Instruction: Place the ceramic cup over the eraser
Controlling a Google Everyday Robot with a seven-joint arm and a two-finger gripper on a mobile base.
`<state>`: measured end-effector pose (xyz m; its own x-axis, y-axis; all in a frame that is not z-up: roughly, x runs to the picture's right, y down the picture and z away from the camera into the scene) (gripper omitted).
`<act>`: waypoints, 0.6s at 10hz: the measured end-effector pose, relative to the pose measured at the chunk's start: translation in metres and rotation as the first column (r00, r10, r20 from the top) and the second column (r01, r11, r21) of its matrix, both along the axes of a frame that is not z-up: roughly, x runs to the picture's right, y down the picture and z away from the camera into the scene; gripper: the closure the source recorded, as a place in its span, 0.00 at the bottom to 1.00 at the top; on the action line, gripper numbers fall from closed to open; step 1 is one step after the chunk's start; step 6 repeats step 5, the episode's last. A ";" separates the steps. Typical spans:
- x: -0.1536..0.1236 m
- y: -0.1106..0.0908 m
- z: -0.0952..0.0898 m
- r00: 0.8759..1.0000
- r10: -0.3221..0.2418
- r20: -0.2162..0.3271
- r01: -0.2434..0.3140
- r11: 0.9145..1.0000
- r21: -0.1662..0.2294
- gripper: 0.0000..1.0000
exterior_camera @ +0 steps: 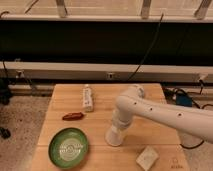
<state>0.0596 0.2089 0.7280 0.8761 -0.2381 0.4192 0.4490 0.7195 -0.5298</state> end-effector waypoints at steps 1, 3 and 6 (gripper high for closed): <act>0.001 -0.003 -0.001 1.000 -0.003 -0.002 0.003 1.000 0.009 0.20; 0.003 -0.010 -0.004 1.000 -0.009 -0.008 0.009 1.000 0.027 0.20; 0.005 -0.023 -0.014 1.000 -0.019 -0.017 0.020 0.999 0.048 0.20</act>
